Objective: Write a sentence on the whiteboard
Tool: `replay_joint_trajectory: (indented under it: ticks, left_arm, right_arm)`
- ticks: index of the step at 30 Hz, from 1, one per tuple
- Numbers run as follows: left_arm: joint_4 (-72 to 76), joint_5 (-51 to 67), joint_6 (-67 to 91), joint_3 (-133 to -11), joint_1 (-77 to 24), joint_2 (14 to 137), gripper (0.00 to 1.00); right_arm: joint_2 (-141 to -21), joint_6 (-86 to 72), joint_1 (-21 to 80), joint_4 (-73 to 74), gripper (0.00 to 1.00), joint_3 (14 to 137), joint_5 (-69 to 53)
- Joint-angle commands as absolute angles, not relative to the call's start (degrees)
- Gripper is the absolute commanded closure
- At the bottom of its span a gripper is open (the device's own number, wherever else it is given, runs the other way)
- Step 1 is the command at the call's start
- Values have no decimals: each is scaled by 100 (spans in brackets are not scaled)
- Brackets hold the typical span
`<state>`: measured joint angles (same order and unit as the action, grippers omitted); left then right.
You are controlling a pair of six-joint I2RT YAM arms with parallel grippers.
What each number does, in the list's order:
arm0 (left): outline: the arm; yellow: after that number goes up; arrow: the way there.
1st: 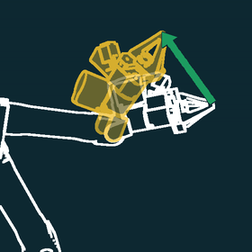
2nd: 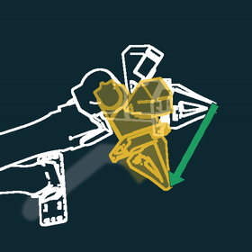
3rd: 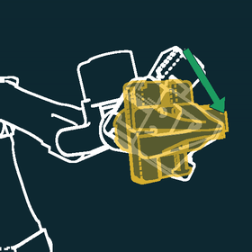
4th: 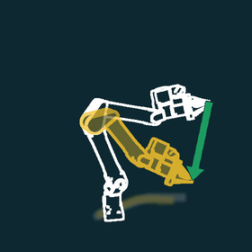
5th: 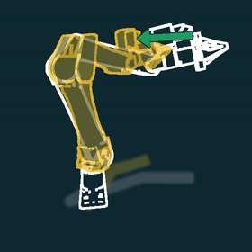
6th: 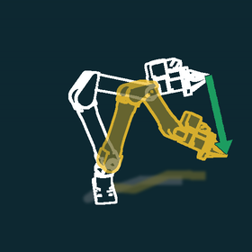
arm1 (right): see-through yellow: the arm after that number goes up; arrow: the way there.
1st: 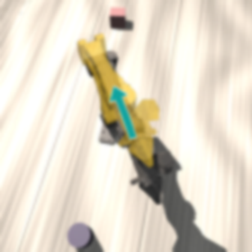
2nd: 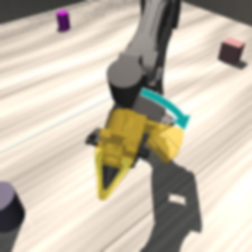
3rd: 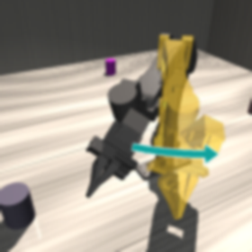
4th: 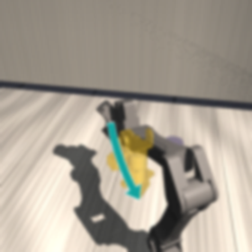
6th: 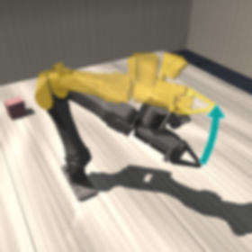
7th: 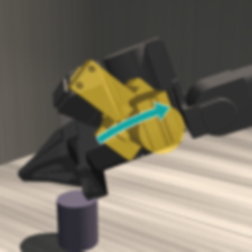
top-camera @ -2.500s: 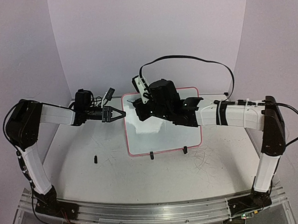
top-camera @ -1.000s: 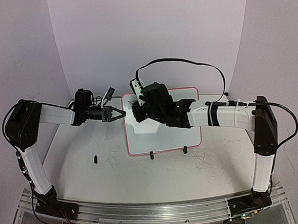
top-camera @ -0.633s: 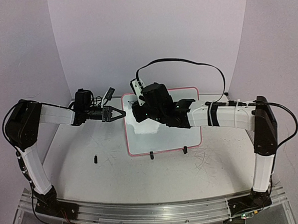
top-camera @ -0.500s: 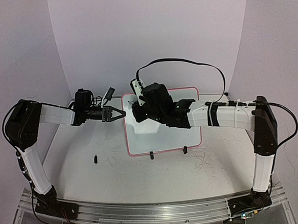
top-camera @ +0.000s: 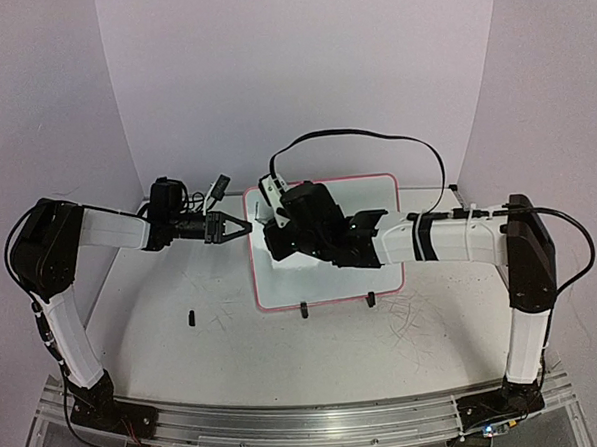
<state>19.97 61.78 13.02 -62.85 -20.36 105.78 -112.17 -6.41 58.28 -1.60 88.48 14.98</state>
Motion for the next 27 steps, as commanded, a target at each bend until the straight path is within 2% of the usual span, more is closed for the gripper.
replay_joint_trajectory:
  ticks: [1, 11, 17, 27]
  left_arm:
    - [2160, 6311, 1151, -6282, -2083, 10259, 100]
    - [2162, 6317, 1151, -6272, -2094, 10269, 100]
    - [2167, 6317, 1151, -6270, -2092, 10283, 100]
    - [2171, 6258, 1084, -6233, -2093, 10251, 100]
  right_arm:
    - [-10982, -801, 5826, -26, 100, 8663, 1591]
    - [-10910, -818, 5865, -66, 100, 8723, 1537]
    - [-10368, -740, 5836, -891, 100, 8361, 1447]
    - [-10729, -583, 5770, -983, 100, 8724, 1634]
